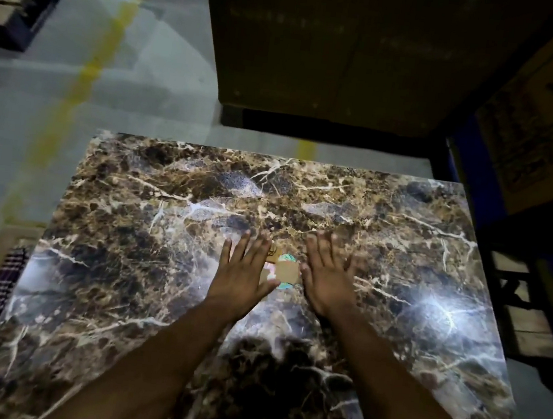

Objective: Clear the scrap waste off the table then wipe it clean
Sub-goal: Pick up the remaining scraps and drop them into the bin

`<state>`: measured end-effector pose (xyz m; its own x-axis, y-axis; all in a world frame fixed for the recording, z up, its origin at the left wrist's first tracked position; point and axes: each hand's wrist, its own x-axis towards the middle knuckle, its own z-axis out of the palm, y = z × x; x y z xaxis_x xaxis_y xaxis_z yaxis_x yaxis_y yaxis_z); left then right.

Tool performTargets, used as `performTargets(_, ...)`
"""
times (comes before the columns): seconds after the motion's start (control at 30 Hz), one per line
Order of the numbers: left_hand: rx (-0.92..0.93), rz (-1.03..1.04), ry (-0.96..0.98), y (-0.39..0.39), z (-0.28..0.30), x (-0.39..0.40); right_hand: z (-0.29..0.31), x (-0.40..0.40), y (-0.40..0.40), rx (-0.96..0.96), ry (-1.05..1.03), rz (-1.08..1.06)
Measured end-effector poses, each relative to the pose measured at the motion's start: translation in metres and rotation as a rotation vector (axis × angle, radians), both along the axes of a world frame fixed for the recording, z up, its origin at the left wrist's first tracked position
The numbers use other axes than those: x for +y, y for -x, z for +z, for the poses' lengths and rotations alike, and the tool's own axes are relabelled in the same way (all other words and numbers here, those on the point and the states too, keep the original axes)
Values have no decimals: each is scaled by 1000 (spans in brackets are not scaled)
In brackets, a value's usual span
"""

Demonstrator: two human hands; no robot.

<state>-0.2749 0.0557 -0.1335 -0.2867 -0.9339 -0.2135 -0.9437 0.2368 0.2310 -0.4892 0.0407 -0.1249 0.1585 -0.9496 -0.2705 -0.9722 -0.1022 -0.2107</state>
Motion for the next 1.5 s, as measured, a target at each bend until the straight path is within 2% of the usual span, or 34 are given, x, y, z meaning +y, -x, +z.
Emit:
performTargets(0.07, 33, 37, 37, 11, -1, 6, 2, 10, -12, -40, 7, 49)
performTargets(0.2, 217, 116, 36, 23, 3, 17, 5, 27, -17, -299, 29, -5)
performTargets(0.27, 320, 180, 64, 29, 3, 21, 1, 31, -23, -311, 26, 34)
performTargets(0.33, 496, 313, 96, 41, 1, 26, -3, 32, -33, -335, 35, 42)
performTargets(0.47, 958, 677, 91, 62, 8, 28, -6, 32, -58, -478, 85, -114)
performTargets(0.53, 1149, 769, 53, 65, 11, 27, -12, 31, -66, -495, 113, -146)
performTargets(0.6, 1350, 770, -21, 64, 10, 25, -16, 31, -69, -459, 92, -115)
performTargets(0.7, 1476, 766, -90, 53, 7, 23, -13, 37, -64, -336, 20, 49)
performTargets(0.83, 1489, 742, -148, 31, 15, 28, -15, 49, -55, -136, 80, 217)
performTargets(0.97, 1440, 699, -223, 19, 19, 39, -13, 57, -62, -52, 287, 225)
performTargets(1.17, 1359, 683, -235, 11, 23, 59, -16, 63, -65, -20, 427, 168)
performTargets(1.37, 1161, 561, -239, 12, 21, 68, -22, 64, -66, -19, 468, 182)
performTargets(1.5, 941, 445, -130, 10, 18, 75, -25, 71, -67, -16, 461, 155)
